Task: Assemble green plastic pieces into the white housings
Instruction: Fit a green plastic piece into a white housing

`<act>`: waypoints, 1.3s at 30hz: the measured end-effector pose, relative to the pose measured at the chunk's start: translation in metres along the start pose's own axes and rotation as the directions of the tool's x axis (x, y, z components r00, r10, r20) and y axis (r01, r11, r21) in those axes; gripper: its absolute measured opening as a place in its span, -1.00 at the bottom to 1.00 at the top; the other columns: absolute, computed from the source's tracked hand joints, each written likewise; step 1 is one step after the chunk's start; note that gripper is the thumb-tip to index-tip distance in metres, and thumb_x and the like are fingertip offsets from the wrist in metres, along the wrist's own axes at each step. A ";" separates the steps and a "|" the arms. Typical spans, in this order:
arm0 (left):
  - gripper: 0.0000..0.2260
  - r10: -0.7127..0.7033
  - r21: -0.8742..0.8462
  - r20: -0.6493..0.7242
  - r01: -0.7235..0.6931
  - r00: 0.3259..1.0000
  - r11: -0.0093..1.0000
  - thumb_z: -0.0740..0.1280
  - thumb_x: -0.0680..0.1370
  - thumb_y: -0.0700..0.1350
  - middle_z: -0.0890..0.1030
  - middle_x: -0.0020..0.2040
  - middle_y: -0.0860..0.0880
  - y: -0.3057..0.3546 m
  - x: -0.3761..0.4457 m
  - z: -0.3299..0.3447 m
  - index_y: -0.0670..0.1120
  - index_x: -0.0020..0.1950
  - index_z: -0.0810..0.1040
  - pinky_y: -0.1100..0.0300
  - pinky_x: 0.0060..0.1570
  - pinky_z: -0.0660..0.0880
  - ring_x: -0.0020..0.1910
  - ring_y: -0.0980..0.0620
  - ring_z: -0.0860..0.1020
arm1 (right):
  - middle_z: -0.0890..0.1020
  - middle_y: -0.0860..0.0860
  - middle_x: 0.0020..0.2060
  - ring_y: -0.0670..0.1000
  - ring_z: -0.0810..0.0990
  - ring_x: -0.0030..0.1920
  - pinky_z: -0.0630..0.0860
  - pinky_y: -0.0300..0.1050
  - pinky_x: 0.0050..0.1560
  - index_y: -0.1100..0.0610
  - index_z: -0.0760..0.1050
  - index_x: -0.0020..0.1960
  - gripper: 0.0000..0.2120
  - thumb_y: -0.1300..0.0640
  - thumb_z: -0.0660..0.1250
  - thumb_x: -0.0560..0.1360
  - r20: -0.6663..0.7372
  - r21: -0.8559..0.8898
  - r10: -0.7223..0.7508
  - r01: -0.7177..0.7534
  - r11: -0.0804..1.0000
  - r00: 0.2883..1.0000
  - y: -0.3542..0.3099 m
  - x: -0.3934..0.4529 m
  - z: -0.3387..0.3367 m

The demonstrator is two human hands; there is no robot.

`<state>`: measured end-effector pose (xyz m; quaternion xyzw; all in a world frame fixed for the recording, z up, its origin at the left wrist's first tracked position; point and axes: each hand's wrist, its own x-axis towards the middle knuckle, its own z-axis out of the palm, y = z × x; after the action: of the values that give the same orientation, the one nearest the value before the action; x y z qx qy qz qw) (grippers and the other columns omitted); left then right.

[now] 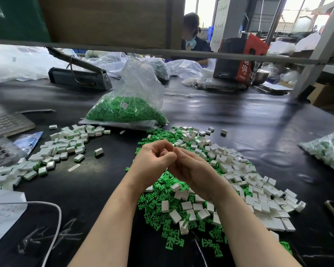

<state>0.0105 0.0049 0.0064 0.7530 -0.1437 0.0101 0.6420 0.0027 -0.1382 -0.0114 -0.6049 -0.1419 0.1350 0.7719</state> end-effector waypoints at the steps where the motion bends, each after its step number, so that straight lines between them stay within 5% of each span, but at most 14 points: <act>1: -0.80 0.001 0.004 0.000 -0.001 1.000 1.000 0.27 0.35 -0.14 0.29 -0.32 -0.12 0.000 0.000 0.000 -0.26 -0.16 0.53 0.07 -0.26 0.25 -0.30 -0.06 0.25 | 0.39 0.12 0.08 0.11 0.29 0.11 0.22 0.01 0.13 0.05 0.65 0.05 -0.67 -0.14 0.37 0.42 0.004 0.019 0.005 -0.005 1.000 1.000 0.000 0.000 0.001; 8: -0.82 0.004 0.008 0.016 -0.004 1.000 1.000 0.26 0.36 -0.14 0.29 -0.33 -0.12 0.003 -0.002 0.000 -0.21 -0.17 0.56 0.08 -0.28 0.27 -0.33 -0.04 0.24 | 0.36 0.14 0.07 0.12 0.24 0.11 0.24 -0.01 0.16 0.06 0.66 0.06 -0.63 -0.13 0.41 0.38 -0.005 0.084 0.008 -0.007 0.996 1.000 -0.002 0.000 0.003; 11: -0.84 0.004 0.004 0.021 -0.004 1.000 1.000 0.26 0.36 -0.14 0.30 -0.33 -0.13 0.003 -0.002 0.000 -0.19 -0.19 0.56 0.10 -0.31 0.26 -0.33 -0.05 0.25 | 0.37 0.12 0.02 0.10 0.30 0.00 0.32 -0.19 -0.02 0.05 0.66 0.06 -0.65 -0.14 0.40 0.38 -0.003 0.063 0.017 -0.017 0.998 1.000 -0.004 -0.001 0.004; 16: -0.87 0.010 -0.043 0.036 -0.009 0.999 0.999 0.25 0.36 -0.16 0.39 -0.37 -0.12 0.005 -0.002 0.003 -0.11 -0.24 0.59 0.24 -0.40 0.33 -0.40 0.02 0.34 | 0.43 -0.01 -0.33 -0.11 0.36 -0.34 0.43 -0.37 -0.31 0.09 0.65 0.04 -0.71 -0.07 0.32 0.49 -0.020 0.078 0.003 -0.001 0.997 1.000 -0.003 -0.002 0.005; 20: -0.86 0.003 -0.077 0.007 -0.003 1.000 0.997 0.25 0.36 -0.15 0.40 -0.31 -0.17 0.005 0.000 0.004 -0.19 -0.23 0.56 0.07 -0.26 0.32 -0.30 -0.06 0.33 | 0.39 0.11 -0.24 -0.04 0.36 -0.24 0.47 -0.31 -0.19 0.20 0.58 0.09 -0.60 -0.11 0.25 0.51 -0.031 0.098 0.019 -0.016 0.995 0.999 -0.004 0.000 0.009; 25: -0.85 -0.023 -0.152 0.003 0.023 1.000 0.988 0.34 0.36 -0.10 0.50 -0.30 -0.12 0.004 0.000 0.002 -0.15 -0.18 0.61 0.24 -0.29 0.44 -0.32 0.04 0.45 | 0.50 0.03 -0.34 -0.09 0.43 -0.36 0.45 -0.30 -0.30 0.22 0.49 -0.04 -0.60 -0.12 0.11 0.57 0.045 0.213 0.050 -0.059 0.975 0.998 -0.011 -0.001 0.005; 28: -0.83 -0.030 -0.193 0.015 0.032 0.999 0.981 0.35 0.38 -0.10 0.58 -0.27 -0.07 0.001 0.000 -0.001 -0.17 -0.13 0.63 0.13 -0.19 0.45 -0.26 0.01 0.50 | 0.53 0.03 -0.31 -0.07 0.43 -0.34 0.43 -0.29 -0.30 0.17 0.52 -0.11 -0.65 -0.07 0.12 0.57 0.061 0.240 0.053 -0.066 0.968 0.997 -0.012 -0.002 0.006; 32: -0.89 -0.008 -0.191 0.042 0.016 0.999 0.981 0.36 0.42 -0.08 0.62 -0.30 0.00 0.000 -0.001 -0.005 -0.06 -0.17 0.68 0.28 -0.27 0.45 -0.31 0.12 0.51 | 0.57 0.00 -0.35 -0.08 0.45 -0.35 0.40 -0.29 -0.30 0.07 0.62 -0.21 -0.58 0.01 0.07 0.63 0.075 0.236 0.053 -0.070 0.969 0.996 -0.014 -0.003 0.008; 39: -0.86 0.006 -0.188 0.065 0.007 0.998 0.982 0.43 0.42 -0.04 0.66 -0.25 0.01 0.001 0.000 -0.010 -0.05 -0.10 0.72 0.36 -0.33 0.41 -0.32 0.19 0.51 | 0.61 0.04 -0.31 -0.07 0.45 -0.42 0.40 -0.29 -0.38 0.09 0.64 -0.21 -0.59 0.00 0.09 0.60 0.098 0.281 0.047 -0.073 0.957 0.994 -0.015 -0.002 0.008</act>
<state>0.0117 0.0146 0.0087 0.6890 -0.1646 -0.0281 0.7052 -0.0019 -0.1356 0.0048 -0.4850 -0.1376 0.2045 0.8391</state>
